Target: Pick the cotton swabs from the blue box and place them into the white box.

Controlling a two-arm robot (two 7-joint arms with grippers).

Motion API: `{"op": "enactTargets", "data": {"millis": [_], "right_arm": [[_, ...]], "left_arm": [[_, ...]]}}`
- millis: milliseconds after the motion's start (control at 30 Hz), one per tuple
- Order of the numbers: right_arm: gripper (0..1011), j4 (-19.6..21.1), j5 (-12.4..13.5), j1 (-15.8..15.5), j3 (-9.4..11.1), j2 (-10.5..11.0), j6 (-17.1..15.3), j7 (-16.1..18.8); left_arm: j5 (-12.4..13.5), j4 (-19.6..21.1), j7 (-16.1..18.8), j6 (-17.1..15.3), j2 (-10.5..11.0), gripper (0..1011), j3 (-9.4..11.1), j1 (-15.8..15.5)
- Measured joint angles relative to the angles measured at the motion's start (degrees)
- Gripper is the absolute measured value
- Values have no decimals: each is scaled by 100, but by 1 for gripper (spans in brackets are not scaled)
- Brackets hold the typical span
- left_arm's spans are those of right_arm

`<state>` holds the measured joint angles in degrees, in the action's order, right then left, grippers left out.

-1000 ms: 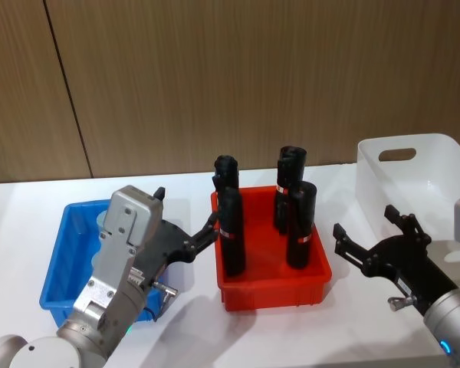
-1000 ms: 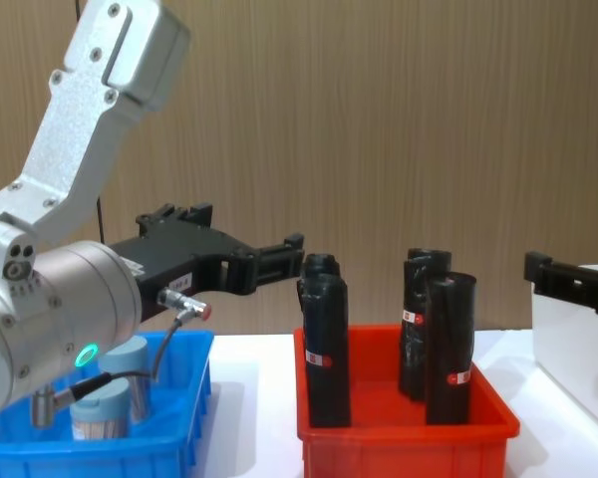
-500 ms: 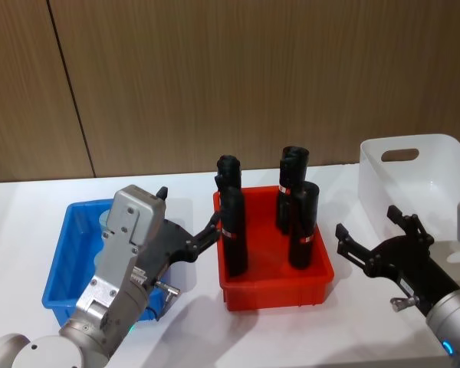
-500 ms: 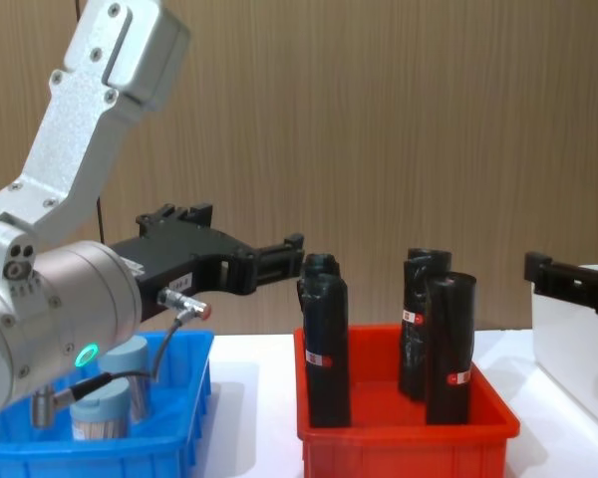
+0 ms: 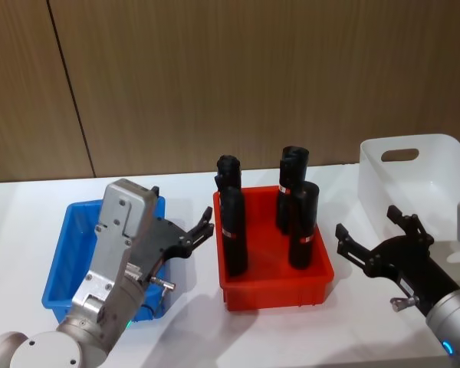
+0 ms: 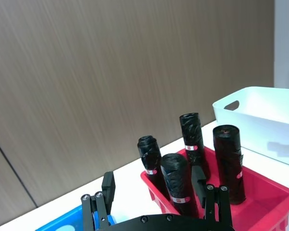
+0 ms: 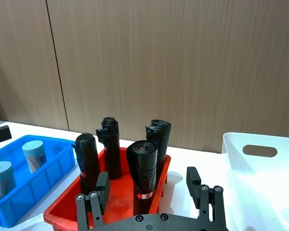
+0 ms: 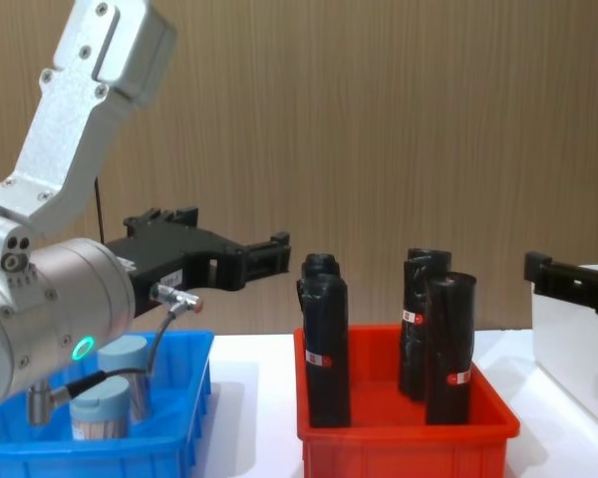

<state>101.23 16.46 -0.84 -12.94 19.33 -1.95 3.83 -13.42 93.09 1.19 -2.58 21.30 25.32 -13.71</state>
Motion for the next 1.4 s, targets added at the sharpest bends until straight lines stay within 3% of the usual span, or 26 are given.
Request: {"op": "enactTargets", "data": {"millis": [400,833,1100,1400], "right_arm": [[1002,0,0,0,0,0,0,0],[1002,0,0,0,0,0,0,0],[1002,0,0,0,0,0,0,0],[1002,0,0,0,0,0,0,0]], "left_arm": [[-313,-108,475,-381,-108,1004,-75,-8],[-806,-453,937,-824,-67,1004,-325,18],[-938,-674,946,-933,-16,1004,-452,0],[-991,-1008,629,-1002,7,1004,-571,-132]]}}
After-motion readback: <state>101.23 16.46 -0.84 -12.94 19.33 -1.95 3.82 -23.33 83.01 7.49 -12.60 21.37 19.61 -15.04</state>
